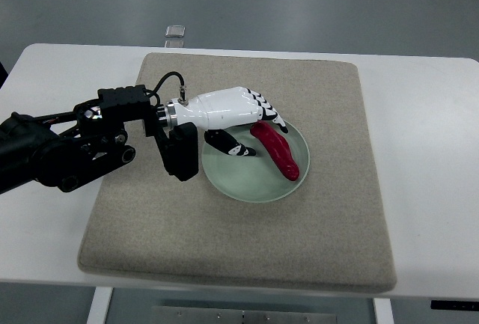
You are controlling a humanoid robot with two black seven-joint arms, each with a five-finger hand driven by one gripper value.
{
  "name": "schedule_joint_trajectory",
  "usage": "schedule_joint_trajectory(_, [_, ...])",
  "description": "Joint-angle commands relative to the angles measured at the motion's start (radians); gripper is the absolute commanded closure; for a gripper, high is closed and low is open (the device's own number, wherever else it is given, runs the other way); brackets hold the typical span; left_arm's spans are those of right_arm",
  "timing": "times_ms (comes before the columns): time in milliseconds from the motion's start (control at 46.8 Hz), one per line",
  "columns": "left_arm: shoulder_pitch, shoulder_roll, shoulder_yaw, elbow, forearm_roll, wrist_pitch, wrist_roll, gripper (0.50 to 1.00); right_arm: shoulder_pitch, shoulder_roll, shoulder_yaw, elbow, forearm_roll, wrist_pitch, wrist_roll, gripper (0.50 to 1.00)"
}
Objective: Place red pepper on plate with left hand
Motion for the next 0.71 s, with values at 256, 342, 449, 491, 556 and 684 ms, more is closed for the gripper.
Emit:
schedule_joint_trajectory(256, [-0.002, 0.005, -0.009, 0.008, -0.243, 0.077, 0.000, 0.544, 0.000, 0.000, 0.000, 0.000, 0.000, 0.000, 0.000, 0.568])
schedule_joint_trajectory(342, [-0.002, 0.006, -0.009, 0.009, -0.337, 0.080, 0.000, 0.542, 0.000, 0.000, 0.000, 0.000, 0.000, 0.000, 0.000, 0.568])
schedule_joint_trajectory(449, [-0.002, 0.006, -0.010, 0.011, -0.455, 0.100, 0.000, 0.544, 0.000, 0.000, 0.000, 0.000, 0.000, 0.000, 0.000, 0.568])
schedule_joint_trajectory(491, [0.000, 0.008, -0.009, 0.011, -0.497, 0.122, 0.000, 0.544, 0.000, 0.000, 0.000, 0.000, 0.000, 0.000, 0.000, 0.568])
schedule_joint_trajectory(556, [0.000, 0.008, -0.009, 0.023, -0.558, 0.158, 0.000, 0.542, 0.000, 0.000, 0.000, 0.000, 0.000, 0.000, 0.000, 0.568])
schedule_joint_trajectory(684, [0.002, 0.008, -0.010, 0.049, -0.671, 0.206, 0.000, 0.542, 0.000, 0.000, 0.000, 0.000, 0.000, 0.000, 0.000, 0.568])
